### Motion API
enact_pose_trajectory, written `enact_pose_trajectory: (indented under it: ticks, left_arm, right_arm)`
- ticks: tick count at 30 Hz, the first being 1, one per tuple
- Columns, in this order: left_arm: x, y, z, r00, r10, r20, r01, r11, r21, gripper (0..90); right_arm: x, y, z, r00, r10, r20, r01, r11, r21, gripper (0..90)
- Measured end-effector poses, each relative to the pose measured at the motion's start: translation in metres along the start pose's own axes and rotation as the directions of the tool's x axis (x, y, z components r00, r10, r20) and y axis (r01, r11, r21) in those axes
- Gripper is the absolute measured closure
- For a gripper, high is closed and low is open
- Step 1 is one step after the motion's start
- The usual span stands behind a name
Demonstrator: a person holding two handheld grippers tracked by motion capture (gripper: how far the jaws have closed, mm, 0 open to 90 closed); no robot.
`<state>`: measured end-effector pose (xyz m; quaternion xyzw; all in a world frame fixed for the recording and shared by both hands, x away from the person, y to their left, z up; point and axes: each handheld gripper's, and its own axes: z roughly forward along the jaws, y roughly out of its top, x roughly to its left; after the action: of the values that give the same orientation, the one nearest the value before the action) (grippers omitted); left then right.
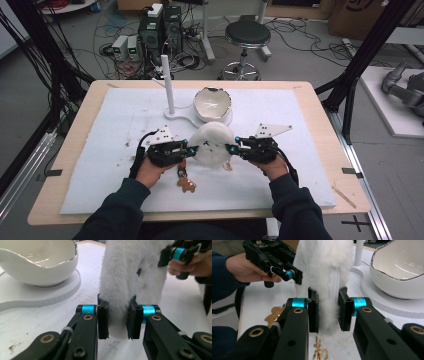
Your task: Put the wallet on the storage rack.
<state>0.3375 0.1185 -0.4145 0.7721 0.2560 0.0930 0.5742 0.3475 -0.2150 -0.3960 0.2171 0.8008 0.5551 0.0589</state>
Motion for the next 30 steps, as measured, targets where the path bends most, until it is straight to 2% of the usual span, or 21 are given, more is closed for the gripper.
enact_pose_trajectory:
  ticks: [1, 2, 3, 4, 6, 9, 10, 11, 12, 13, 14, 15, 18, 20, 22, 24, 25, 26, 28, 29, 30]
  left_arm:
    - [0.0, 0.0, -0.001, 0.9998, -0.003, 0.022, 0.004, 0.9998, -0.017, 76.0]
    - [-0.001, 0.001, -0.001, 0.9993, -0.012, 0.034, 0.013, 0.9994, -0.032, 76.7]
    - [-0.001, 0.001, -0.001, 0.9986, -0.008, 0.053, 0.01, 0.9989, -0.045, 76.9]
    - [-0.001, 0.001, -0.001, 0.9977, -0.004, 0.068, 0.008, 0.9985, -0.054, 76.9]
    - [-0.002, 0.001, -0.001, 0.9963, -0.003, 0.086, 0.009, 0.9981, -0.061, 77.0]
    - [-0.001, 0.001, 0.0, 0.9946, -0.004, 0.104, 0.012, 0.9975, -0.069, 77.0]
    - [-0.001, 0.001, 0.0, 0.9957, -0.003, 0.092, 0.009, 0.9981, -0.061, 76.9]
    - [-0.001, 0.001, 0.0, 0.9957, -0.003, 0.092, 0.009, 0.9981, -0.061, 76.5]
    - [-0.001, 0.001, 0.0, 0.9969, -0.015, 0.078, 0.019, 0.9984, -0.053, 75.3]
    - [0.001, 0.0, 0.001, 0.9983, -0.036, 0.046, 0.038, 0.9986, -0.037, 72.7]
    - [0.001, 0.0, 0.001, 0.9983, -0.036, 0.046, 0.038, 0.9986, -0.037, 68.4]
    - [0.001, 0.0, 0.002, 0.9985, -0.049, 0.023, 0.049, 0.9985, -0.024, 68.4]
    - [0.008, -0.001, -0.001, 0.9954, -0.081, -0.051, 0.081, 0.9967, 0.004, 50.7]
    - [0.015, 0.0, -0.009, 0.9899, -0.098, -0.103, 0.096, 0.9951, -0.021, 46.4]
    - [0.023, 0.001, -0.021, 0.9827, -0.101, -0.155, 0.095, 0.9945, -0.043, 45.1]
    - [0.032, 0.0, -0.035, 0.9721, -0.119, -0.202, 0.108, 0.9921, -0.064, 43.6]
    - [0.037, -0.001, -0.043, 0.9668, -0.126, -0.222, 0.112, 0.9908, -0.076, 43.5]
    - [0.042, -0.002, -0.05, 0.9607, -0.134, -0.243, 0.115, 0.9895, -0.087, 43.5]
    - [0.05, -0.004, -0.064, 0.9495, -0.148, -0.277, 0.122, 0.9866, -0.108, 43.6]
    - [0.054, -0.005, -0.07, 0.9439, -0.153, -0.293, 0.123, 0.9853, -0.119, 43.6]
    - [0.057, -0.007, -0.075, 0.9382, -0.157, -0.308, 0.124, 0.9843, -0.125, 43.5]
  right_arm:
    - [-0.001, -0.001, 0.0, 1.0, 0.009, 0.0, -0.009, 1.0, -0.013, 65.3]
    - [-0.005, -0.002, -0.001, 0.9978, 0.065, -0.013, -0.066, 0.997, -0.03, 54.6]
    - [-0.007, -0.002, -0.001, 0.995, 0.099, -0.016, -0.1, 0.994, -0.042, 51.4]
    - [-0.007, -0.002, -0.001, 0.995, 0.099, -0.016, -0.1, 0.994, -0.042, 51.4]
    - [-0.011, -0.004, 0.001, 0.9921, 0.124, -0.022, -0.124, 0.992, -0.038, 43.5]
    - [-0.012, -0.005, 0.004, 0.9915, 0.124, -0.037, -0.125, 0.992, -0.017, 41.7]
    - [-0.01, -0.005, 0.006, 0.9911, 0.119, -0.058, -0.12, 0.993, -0.009, 52.3]
    - [-0.01, -0.005, 0.006, 0.9911, 0.119, -0.058, -0.12, 0.993, -0.009, 52.3]
    - [-0.008, -0.004, 0.005, 0.9927, 0.093, -0.076, -0.095, 0.995, -0.022, 67.3]
    - [-0.008, -0.004, 0.004, 0.9929, 0.088, -0.08, -0.09, 0.995, -0.031, 71.1]
    - [-0.008, -0.004, 0.004, 0.9929, 0.088, -0.08, -0.09, 0.995, -0.031, 71.1]
    - [-0.008, -0.003, 0.003, 0.9931, 0.084, -0.082, -0.087, 0.996, -0.033, 73.0]
    - [-0.006, -0.002, 0.001, 0.9975, 0.05, -0.049, -0.052, 0.998, -0.032, 74.6]
    - [-0.005, 0.002, -0.004, 0.9996, 0.029, -0.006, -0.029, 0.998, -0.048, 74.8]
    - [-0.006, 0.003, -0.006, 0.9997, 0.022, 0.005, -0.022, 0.998, -0.052, 74.8]
    - [-0.008, 0.008, -0.011, 0.9996, 0.005, 0.026, -0.004, 0.998, -0.057, 74.9]
    - [-0.01, 0.015, -0.014, 0.9981, -0.018, 0.059, 0.022, 0.998, -0.057, 74.9]
    - [-0.01, 0.015, -0.014, 0.9981, -0.018, 0.059, 0.022, 0.998, -0.057, 74.9]
    - [-0.013, 0.029, -0.015, 0.9942, -0.058, 0.09, 0.063, 0.996, -0.056, 75.1]
    - [-0.013, 0.029, -0.015, 0.9942, -0.058, 0.09, 0.063, 0.996, -0.056, 75.1]
    - [-0.015, 0.034, -0.014, 0.9915, -0.079, 0.104, 0.085, 0.995, -0.053, 75.1]
